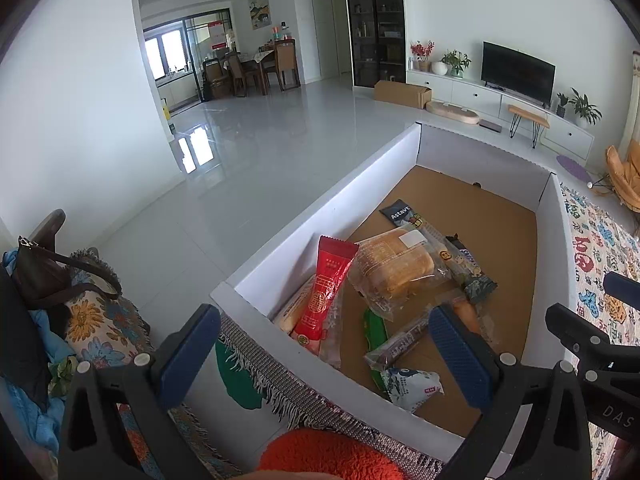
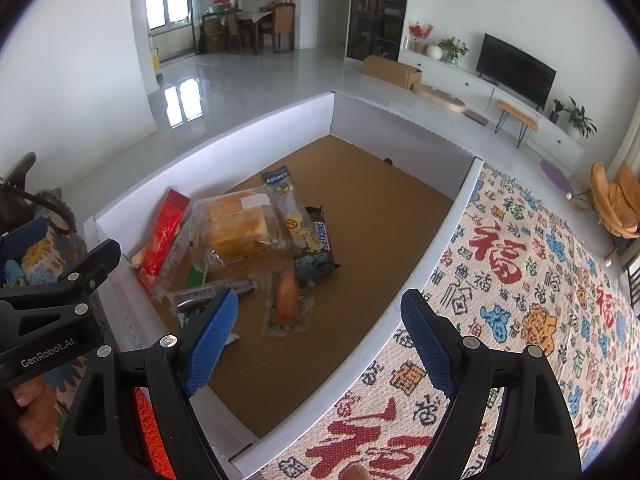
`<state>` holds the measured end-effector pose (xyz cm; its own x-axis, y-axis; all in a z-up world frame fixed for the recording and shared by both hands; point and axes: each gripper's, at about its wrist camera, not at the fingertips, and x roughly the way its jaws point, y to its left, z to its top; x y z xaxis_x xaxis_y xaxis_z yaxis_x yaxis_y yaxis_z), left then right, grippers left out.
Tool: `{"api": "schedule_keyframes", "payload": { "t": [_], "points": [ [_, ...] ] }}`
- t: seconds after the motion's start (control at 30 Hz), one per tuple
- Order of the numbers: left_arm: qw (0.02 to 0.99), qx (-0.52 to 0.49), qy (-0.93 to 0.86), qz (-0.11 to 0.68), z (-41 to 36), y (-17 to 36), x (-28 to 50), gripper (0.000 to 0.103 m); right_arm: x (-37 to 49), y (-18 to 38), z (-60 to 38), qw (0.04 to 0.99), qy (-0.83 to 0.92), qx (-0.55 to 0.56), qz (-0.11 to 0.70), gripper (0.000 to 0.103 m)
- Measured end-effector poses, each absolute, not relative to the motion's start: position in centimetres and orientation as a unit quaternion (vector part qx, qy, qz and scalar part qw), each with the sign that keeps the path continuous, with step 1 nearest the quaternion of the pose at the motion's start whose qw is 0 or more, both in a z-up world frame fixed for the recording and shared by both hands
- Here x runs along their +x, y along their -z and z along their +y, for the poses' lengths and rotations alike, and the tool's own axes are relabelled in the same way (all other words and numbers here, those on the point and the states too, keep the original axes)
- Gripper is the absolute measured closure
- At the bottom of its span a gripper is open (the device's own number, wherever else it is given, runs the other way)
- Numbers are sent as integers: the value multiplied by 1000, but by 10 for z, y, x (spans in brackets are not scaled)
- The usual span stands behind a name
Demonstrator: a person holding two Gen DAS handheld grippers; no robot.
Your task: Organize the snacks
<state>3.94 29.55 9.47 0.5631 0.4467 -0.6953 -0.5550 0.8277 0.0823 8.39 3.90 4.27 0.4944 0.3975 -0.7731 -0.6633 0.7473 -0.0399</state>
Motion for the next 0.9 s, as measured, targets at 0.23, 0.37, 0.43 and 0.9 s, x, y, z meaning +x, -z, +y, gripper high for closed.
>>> {"api": "schedule_keyframes", "payload": {
  "t": [0.23,0.37,0.43,0.9],
  "points": [
    [881,-73,-285,370,296,-95,39,0,84,-43,39,847,-313,-168,394,17],
    [881,-74,-284,370,296,-95,40,0,81,-40,41,846,-316,-170,395,17],
    [881,-74,-284,370,296,-95,39,0,80,-40,40,845,-317,-171,395,17],
    [881,-73,-285,370,296,-95,39,0,80,-41,42,845,-316,-170,396,17]
  ]
}}
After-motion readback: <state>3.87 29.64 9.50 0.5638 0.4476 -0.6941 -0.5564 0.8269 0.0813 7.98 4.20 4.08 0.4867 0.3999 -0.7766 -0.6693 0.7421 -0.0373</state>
